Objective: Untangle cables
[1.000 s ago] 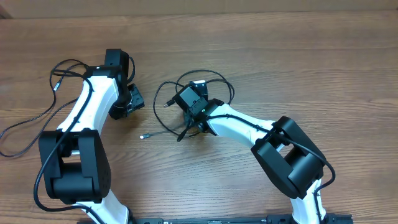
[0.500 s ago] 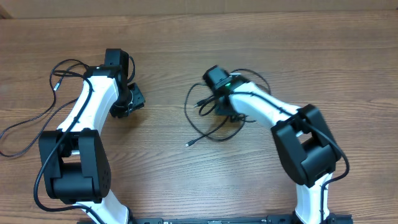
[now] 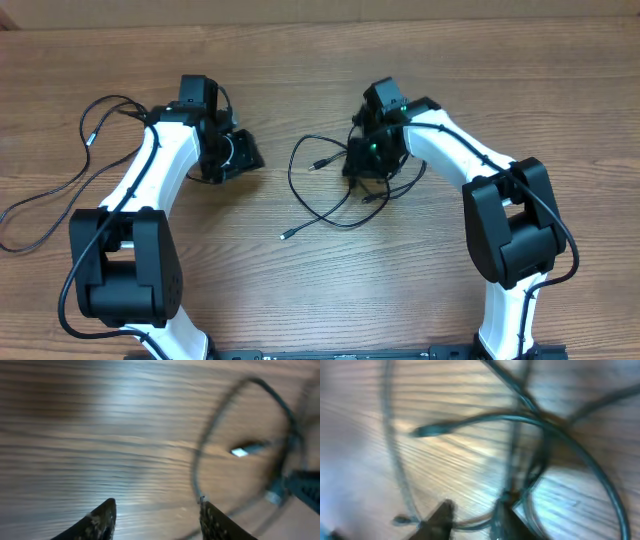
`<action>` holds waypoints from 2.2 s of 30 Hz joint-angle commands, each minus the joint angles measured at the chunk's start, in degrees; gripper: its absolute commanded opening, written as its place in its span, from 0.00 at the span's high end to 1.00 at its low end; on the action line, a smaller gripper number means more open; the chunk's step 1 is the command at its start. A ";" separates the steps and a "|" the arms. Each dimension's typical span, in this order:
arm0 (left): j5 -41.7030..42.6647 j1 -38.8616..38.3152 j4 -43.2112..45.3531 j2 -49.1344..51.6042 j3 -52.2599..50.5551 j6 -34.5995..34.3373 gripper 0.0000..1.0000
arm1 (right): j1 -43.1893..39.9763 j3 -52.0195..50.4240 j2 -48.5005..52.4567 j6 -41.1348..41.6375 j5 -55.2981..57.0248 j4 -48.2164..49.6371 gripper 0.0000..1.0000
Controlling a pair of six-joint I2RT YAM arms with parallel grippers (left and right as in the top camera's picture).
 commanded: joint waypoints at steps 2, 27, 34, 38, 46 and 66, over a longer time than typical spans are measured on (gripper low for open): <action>10.49 -0.48 -0.83 0.26 0.98 5.51 0.42 | -2.58 8.98 -0.17 -3.52 -5.31 -4.50 0.55; -9.07 -21.09 -9.70 0.42 18.47 -7.43 0.46 | -36.46 19.23 -0.15 1.05 10.80 -24.37 0.00; -16.17 -29.05 -3.02 2.49 18.47 -14.91 0.71 | -39.39 19.23 -0.15 1.05 10.80 -18.43 0.00; -17.53 -33.07 0.59 5.16 18.47 -14.95 0.96 | -39.41 19.23 -0.15 1.05 10.80 -16.35 0.00; -17.66 -37.22 0.83 14.51 18.47 -14.19 0.95 | -39.41 19.23 -0.15 1.05 10.80 -15.50 0.00; -20.68 -24.35 -9.16 20.31 18.49 -10.78 0.91 | -39.41 19.23 -0.15 1.05 10.80 -15.52 0.00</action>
